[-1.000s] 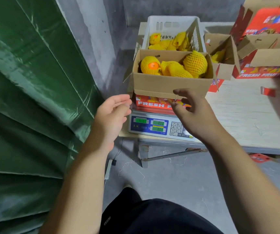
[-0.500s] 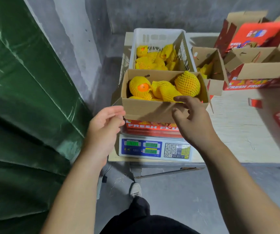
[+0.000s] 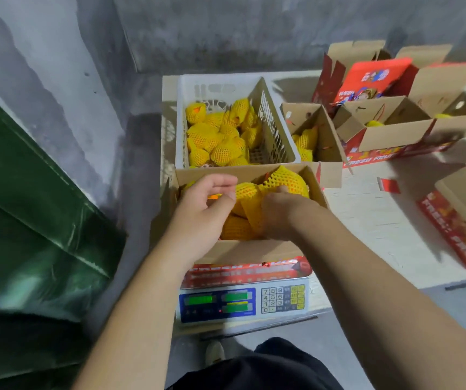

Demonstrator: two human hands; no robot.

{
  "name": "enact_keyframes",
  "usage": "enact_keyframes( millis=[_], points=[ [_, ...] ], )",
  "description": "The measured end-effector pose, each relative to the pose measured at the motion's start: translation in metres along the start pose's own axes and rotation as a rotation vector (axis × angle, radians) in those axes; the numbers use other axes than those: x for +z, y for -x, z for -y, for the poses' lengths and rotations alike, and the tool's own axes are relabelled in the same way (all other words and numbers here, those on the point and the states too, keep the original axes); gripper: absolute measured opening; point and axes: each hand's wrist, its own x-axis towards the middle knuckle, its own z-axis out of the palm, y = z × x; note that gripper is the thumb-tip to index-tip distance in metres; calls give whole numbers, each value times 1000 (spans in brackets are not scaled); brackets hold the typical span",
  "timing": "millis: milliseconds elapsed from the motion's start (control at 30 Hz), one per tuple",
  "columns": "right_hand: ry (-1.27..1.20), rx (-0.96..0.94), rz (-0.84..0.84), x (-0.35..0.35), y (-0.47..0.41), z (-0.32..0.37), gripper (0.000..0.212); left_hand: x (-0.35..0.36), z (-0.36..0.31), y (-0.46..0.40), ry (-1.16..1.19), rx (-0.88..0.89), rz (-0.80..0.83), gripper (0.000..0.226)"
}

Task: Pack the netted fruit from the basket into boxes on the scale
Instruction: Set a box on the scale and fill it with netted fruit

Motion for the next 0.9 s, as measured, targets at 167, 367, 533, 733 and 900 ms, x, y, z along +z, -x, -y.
enact_keyframes(
  millis=[167,367,533,733,900],
  points=[
    [293,-156,119,-13,8,7,57,7,5,-19,-105,-60,140,25],
    [375,-434,108,-35,10,-16,46,6,3,-31,-130,-81,167,26],
    [85,-488,176,-56,1,-55,36,3,6,-36,-92,-97,141,26],
    [69,-560,391,-38,-6,-71,80,9,12,-46,-74,-131,168,25],
    [580,-639,228,-41,-15,-41,84,17,15,-50,-99,-144,200,24]
  ],
)
